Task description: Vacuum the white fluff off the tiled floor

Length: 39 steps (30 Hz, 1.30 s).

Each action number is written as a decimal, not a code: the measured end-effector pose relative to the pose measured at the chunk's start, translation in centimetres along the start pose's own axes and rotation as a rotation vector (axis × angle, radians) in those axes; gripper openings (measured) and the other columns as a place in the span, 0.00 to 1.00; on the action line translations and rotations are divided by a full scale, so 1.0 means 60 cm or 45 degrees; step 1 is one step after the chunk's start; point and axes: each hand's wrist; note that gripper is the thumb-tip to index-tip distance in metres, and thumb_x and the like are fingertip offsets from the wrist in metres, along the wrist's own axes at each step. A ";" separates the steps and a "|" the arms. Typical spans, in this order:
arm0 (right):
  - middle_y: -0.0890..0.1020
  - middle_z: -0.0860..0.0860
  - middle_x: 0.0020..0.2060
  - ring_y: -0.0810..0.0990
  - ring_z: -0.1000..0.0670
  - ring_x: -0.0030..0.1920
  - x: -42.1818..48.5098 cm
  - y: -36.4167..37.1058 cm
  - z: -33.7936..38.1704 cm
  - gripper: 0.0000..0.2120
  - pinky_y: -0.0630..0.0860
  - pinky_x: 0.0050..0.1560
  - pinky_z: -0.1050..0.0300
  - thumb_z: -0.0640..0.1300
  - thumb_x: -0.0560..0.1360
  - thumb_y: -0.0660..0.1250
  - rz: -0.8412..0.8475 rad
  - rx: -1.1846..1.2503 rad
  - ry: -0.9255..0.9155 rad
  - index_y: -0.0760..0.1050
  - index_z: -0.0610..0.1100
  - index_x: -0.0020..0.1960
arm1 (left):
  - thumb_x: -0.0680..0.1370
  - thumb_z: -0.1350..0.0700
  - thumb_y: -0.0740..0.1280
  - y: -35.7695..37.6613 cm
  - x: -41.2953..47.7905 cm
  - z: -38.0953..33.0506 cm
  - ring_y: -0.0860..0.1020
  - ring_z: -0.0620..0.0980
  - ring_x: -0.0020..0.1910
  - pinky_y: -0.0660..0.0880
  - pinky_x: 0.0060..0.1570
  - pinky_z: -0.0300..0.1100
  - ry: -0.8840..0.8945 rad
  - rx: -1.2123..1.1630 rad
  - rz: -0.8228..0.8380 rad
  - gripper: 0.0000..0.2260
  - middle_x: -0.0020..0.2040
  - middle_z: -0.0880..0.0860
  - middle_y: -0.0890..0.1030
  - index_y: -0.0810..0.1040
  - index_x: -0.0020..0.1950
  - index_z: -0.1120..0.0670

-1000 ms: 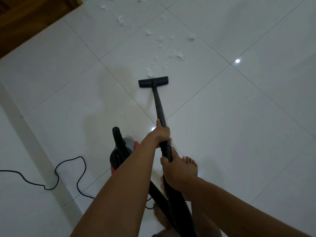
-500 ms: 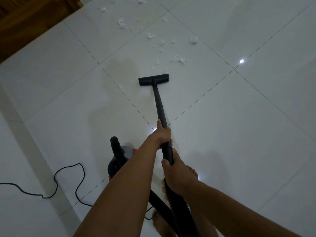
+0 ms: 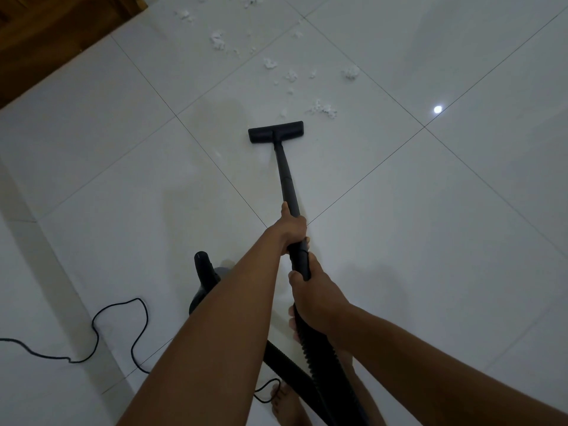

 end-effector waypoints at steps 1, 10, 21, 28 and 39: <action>0.79 0.44 0.39 0.79 0.46 0.33 0.002 -0.002 0.003 0.23 0.84 0.42 0.46 0.48 0.85 0.56 0.002 0.007 0.004 0.56 0.58 0.78 | 0.85 0.57 0.52 0.000 0.001 -0.003 0.76 0.48 0.36 0.77 0.36 0.42 0.000 0.004 0.000 0.33 0.55 0.57 0.74 0.36 0.81 0.38; 0.78 0.42 0.38 0.79 0.46 0.30 0.005 -0.016 0.011 0.25 0.83 0.33 0.51 0.48 0.85 0.56 0.017 0.077 0.041 0.54 0.59 0.79 | 0.86 0.56 0.53 0.007 0.004 -0.017 0.76 0.46 0.36 0.74 0.24 0.37 -0.005 0.043 -0.021 0.32 0.51 0.56 0.76 0.36 0.81 0.39; 0.79 0.43 0.39 0.80 0.44 0.37 -0.044 0.006 -0.022 0.24 0.84 0.50 0.41 0.46 0.85 0.56 -0.020 0.021 0.009 0.55 0.56 0.79 | 0.85 0.57 0.54 0.022 -0.024 0.030 0.75 0.49 0.38 0.79 0.42 0.44 -0.015 0.016 0.004 0.33 0.53 0.58 0.75 0.37 0.81 0.39; 0.79 0.44 0.35 0.79 0.48 0.30 -0.066 0.012 -0.030 0.24 0.83 0.38 0.49 0.47 0.85 0.56 0.033 0.094 0.019 0.55 0.58 0.78 | 0.85 0.58 0.53 0.021 -0.048 0.040 0.75 0.48 0.36 0.77 0.34 0.42 -0.028 0.020 0.028 0.33 0.46 0.56 0.75 0.38 0.81 0.39; 0.79 0.44 0.38 0.79 0.49 0.30 -0.024 -0.026 0.033 0.25 0.80 0.32 0.55 0.47 0.86 0.55 0.055 0.052 -0.026 0.52 0.57 0.80 | 0.86 0.57 0.53 0.011 -0.019 -0.037 0.75 0.49 0.37 0.77 0.37 0.44 -0.006 0.009 0.009 0.32 0.54 0.59 0.74 0.38 0.81 0.39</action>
Point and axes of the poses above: each hand's wrist, its own x-axis towards the middle knuckle, its own y-axis out of the palm, z = x × y
